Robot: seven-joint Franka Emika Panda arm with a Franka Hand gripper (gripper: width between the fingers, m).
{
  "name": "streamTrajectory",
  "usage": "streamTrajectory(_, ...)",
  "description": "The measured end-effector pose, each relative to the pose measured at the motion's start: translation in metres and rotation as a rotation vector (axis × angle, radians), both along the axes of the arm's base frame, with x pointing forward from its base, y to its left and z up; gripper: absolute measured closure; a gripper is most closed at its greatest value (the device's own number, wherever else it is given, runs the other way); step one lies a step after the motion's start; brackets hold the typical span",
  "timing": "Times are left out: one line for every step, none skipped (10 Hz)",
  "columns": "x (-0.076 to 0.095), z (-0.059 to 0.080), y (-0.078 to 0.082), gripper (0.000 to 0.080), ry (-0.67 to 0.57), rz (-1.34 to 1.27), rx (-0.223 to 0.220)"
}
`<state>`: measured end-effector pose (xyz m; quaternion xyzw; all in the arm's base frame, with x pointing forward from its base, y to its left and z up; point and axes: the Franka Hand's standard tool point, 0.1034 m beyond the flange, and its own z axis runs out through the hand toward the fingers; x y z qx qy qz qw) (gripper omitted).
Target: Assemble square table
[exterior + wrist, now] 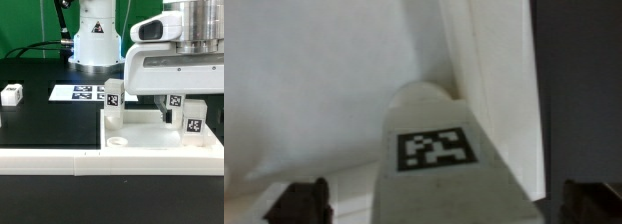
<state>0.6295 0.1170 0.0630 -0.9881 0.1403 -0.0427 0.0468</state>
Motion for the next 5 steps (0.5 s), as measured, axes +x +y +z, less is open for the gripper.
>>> streamTrajectory(-0.0001,-0.0002,-0.0001,0.0176,0.001,-0.005,0.001)
streamTrajectory(-0.0002,-0.0005,-0.0001,0.035,0.004,-0.045,0.005)
streamTrajectory(-0.0004,-0.0007,0.0002,0.0515,0.012,-0.129,0.013)
streamTrajectory(-0.0003,-0.0008,-0.0001,0.0515,0.018,-0.205,0.021)
streamTrajectory(-0.0002,-0.0007,-0.0004,0.0511,0.022,-0.264,0.026)
